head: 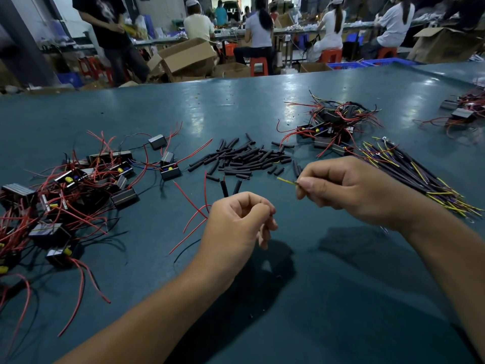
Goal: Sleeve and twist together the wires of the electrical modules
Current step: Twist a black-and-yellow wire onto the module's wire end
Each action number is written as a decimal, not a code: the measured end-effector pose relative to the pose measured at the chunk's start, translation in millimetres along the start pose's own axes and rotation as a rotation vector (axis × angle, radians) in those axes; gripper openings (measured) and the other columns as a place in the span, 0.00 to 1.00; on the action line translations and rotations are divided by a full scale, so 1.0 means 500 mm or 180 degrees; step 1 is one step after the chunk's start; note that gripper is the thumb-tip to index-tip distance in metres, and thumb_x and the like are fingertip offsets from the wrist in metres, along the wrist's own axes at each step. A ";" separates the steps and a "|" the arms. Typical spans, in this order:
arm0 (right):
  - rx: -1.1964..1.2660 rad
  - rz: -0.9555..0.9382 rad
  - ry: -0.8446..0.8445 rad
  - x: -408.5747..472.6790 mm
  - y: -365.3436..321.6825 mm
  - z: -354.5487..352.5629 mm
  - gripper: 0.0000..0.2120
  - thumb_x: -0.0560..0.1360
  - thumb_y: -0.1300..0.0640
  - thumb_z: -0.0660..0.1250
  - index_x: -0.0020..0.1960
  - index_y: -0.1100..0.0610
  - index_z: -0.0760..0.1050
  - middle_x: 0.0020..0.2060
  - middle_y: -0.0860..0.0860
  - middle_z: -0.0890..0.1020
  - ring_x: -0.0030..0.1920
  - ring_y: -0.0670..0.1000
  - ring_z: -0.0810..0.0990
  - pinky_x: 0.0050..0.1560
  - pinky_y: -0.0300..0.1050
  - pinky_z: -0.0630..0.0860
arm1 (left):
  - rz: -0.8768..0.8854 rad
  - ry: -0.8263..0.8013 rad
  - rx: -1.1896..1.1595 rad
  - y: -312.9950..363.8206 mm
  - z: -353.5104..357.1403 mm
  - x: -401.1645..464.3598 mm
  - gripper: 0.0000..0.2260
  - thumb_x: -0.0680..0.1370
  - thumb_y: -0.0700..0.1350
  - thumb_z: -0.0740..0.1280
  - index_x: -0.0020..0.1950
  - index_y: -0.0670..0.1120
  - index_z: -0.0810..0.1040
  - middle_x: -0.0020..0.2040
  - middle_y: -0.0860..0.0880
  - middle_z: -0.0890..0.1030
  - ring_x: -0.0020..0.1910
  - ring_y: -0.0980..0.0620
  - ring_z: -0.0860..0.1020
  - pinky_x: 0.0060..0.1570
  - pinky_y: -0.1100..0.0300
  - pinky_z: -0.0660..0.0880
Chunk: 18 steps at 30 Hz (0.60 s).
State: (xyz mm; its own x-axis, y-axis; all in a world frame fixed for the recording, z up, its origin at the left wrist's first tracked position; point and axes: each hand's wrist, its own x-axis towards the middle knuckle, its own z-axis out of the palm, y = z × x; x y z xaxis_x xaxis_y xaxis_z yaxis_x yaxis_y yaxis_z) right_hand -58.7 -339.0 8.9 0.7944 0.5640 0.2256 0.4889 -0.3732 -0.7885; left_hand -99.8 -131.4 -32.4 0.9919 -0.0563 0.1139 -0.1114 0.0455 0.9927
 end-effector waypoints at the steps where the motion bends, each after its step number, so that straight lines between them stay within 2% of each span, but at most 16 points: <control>1: 0.0003 0.0002 0.0067 0.000 -0.001 -0.004 0.11 0.79 0.53 0.63 0.44 0.57 0.80 0.29 0.46 0.75 0.29 0.40 0.71 0.33 0.27 0.66 | 0.0106 0.0031 0.0062 -0.002 -0.002 0.002 0.10 0.78 0.32 0.64 0.38 0.40 0.80 0.30 0.45 0.80 0.25 0.51 0.73 0.25 0.62 0.71; 6: -0.0198 0.0129 -0.0036 0.000 -0.002 0.002 0.07 0.79 0.54 0.66 0.44 0.53 0.80 0.30 0.47 0.79 0.31 0.41 0.72 0.33 0.31 0.66 | 0.0566 -0.0048 0.0197 -0.003 -0.001 -0.008 0.04 0.76 0.42 0.70 0.44 0.42 0.82 0.36 0.44 0.84 0.29 0.51 0.78 0.30 0.61 0.76; 10: -0.0390 0.0162 0.0017 0.001 -0.002 0.009 0.05 0.78 0.54 0.67 0.44 0.52 0.79 0.32 0.46 0.81 0.29 0.40 0.72 0.32 0.31 0.66 | 0.1012 0.0118 0.0755 0.001 -0.001 -0.017 0.02 0.77 0.42 0.74 0.45 0.47 0.83 0.36 0.48 0.84 0.32 0.50 0.82 0.32 0.56 0.80; 18: -0.0263 0.0210 -0.0029 0.005 -0.004 0.020 0.05 0.78 0.55 0.68 0.44 0.54 0.79 0.31 0.48 0.80 0.28 0.42 0.73 0.30 0.33 0.68 | 0.0772 0.0220 0.0655 0.003 -0.001 -0.013 0.04 0.78 0.42 0.72 0.44 0.47 0.84 0.37 0.49 0.85 0.31 0.50 0.83 0.28 0.64 0.74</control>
State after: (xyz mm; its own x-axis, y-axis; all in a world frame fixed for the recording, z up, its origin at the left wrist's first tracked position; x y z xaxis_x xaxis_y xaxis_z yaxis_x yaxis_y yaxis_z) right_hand -61.5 -329.6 5.4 0.8228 0.5426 0.1692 0.4639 -0.4690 -0.7516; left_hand -106.1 -130.4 -31.6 0.9359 -0.0003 0.3523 -0.3481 -0.1538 0.9247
